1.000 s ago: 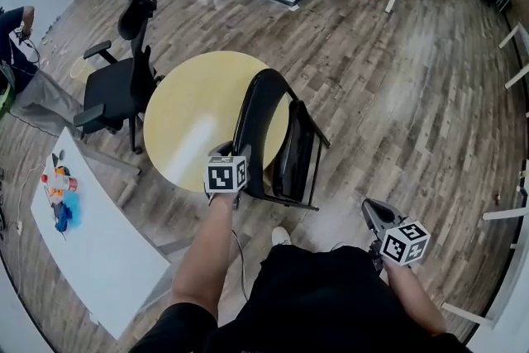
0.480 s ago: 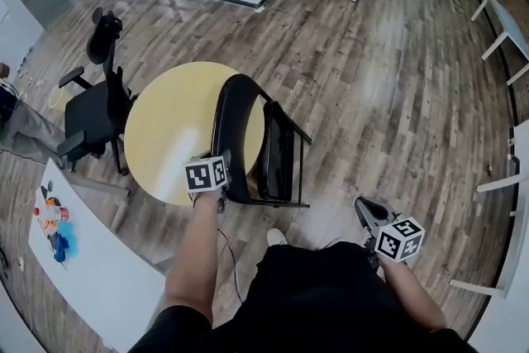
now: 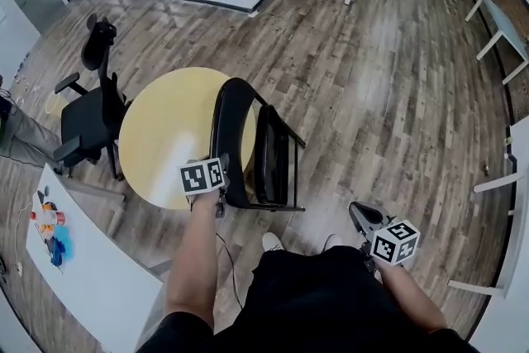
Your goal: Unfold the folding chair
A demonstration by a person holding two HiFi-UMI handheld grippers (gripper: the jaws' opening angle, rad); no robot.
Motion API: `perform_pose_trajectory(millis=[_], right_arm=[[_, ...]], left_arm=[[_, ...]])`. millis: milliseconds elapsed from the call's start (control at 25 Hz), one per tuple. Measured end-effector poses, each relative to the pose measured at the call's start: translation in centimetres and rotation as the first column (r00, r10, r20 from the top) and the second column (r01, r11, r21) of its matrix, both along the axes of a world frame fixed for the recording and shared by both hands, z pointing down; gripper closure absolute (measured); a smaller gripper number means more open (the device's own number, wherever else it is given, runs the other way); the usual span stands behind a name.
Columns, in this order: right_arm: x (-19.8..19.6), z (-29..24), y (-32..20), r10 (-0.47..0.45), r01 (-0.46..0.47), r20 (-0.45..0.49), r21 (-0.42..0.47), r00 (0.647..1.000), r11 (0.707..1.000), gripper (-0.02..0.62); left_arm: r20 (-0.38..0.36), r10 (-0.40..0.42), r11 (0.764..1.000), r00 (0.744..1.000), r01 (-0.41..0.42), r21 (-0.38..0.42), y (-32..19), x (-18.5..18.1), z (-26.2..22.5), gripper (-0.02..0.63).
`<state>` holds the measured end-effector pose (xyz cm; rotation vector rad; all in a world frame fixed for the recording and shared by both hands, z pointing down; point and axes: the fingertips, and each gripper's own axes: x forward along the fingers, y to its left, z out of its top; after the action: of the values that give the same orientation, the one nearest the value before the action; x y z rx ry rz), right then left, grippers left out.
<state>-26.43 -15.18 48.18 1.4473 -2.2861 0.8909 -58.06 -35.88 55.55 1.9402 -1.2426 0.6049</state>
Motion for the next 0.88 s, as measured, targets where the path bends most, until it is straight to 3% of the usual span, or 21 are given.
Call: perform_pose_trajectory(millis=[360,760,880], right_arm=[[2.4,1.0,-1.5,-0.098,0.098,0.050,0.005,0.994,0.995,0.588],[14.5,2.8,-3.6,-0.189,0.190,0.054,-0.010,0.980,0.982,0.588],[16.4,3.8,-4.9,-0.226,0.227,0.067,-0.017,0.972,0.974,0.588]], left_arm=[[-0.011,0.000,0.998,1.000,0.001,0.069,1.8,9.1,-3.7,0.482],[0.016,-0.068,0.986,0.998,0.065,0.154,3.6,17.4,-6.4,0.491],[0.033,-0.078,0.983,0.996,0.072,0.166,3.9,19.7,-6.8,0.492]])
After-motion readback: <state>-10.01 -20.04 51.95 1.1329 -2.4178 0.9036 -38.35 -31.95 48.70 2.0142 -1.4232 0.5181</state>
